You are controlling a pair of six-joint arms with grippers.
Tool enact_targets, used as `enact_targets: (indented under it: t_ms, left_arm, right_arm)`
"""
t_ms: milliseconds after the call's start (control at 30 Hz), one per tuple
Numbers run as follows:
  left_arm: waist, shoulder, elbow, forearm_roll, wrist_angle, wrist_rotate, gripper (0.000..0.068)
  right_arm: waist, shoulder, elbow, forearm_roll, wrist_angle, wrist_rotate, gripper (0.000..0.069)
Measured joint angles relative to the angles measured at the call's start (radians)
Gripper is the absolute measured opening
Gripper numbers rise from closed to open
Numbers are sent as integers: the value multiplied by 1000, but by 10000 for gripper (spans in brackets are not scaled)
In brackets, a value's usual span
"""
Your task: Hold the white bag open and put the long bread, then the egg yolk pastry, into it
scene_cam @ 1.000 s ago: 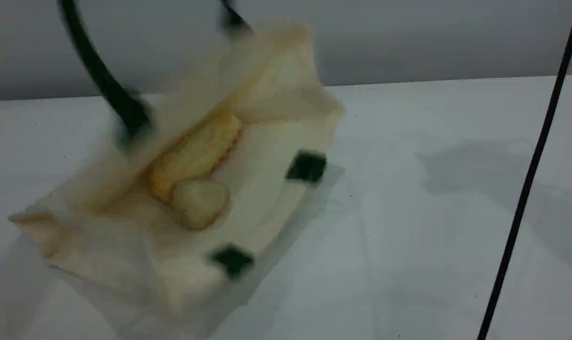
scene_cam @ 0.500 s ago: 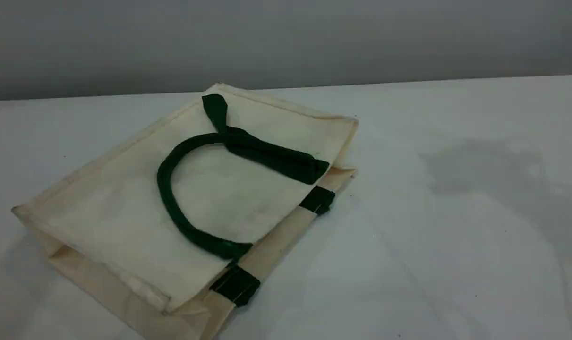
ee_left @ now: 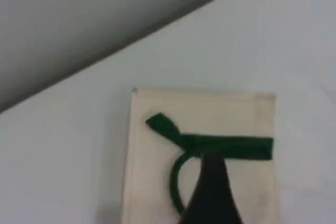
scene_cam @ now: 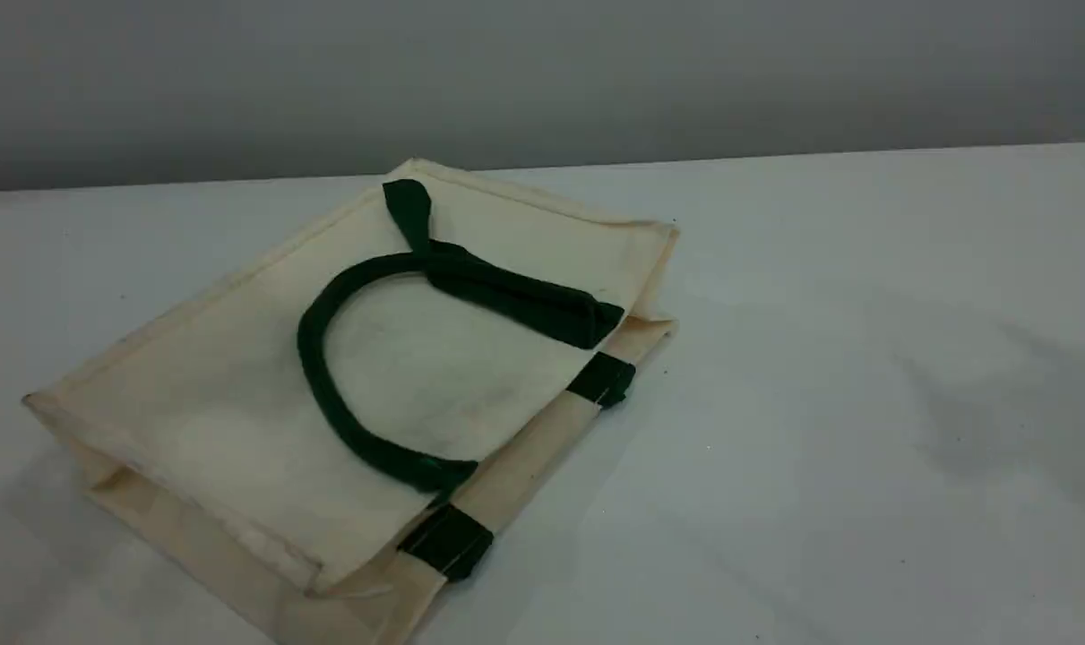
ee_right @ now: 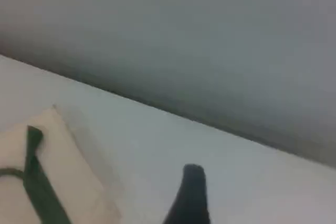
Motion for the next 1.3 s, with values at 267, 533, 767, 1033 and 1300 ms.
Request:
enact_targets:
  t_ms: [267,533,767,1033,1300]
  left_arm:
    - [0,-104,9,17,-3,-42,506]
    - [0,-233,83,19,-3,-74,506]
    - [0,-373,207,53,-3,-75,506]
    - [0,-595,447,72,-3,-75,506]
    - [0,-885,712,69,-56,-75,506]
  right_arm:
    - [0,-212,2,-71,95,47,591]
    - [2,-414,40,-77,215,97,590]
    - [2,-623,216,-77,184,100,590]
    - [12,-903,458,-77,129,110,590]
    - [13,-1169,673,-51,134,115,590]
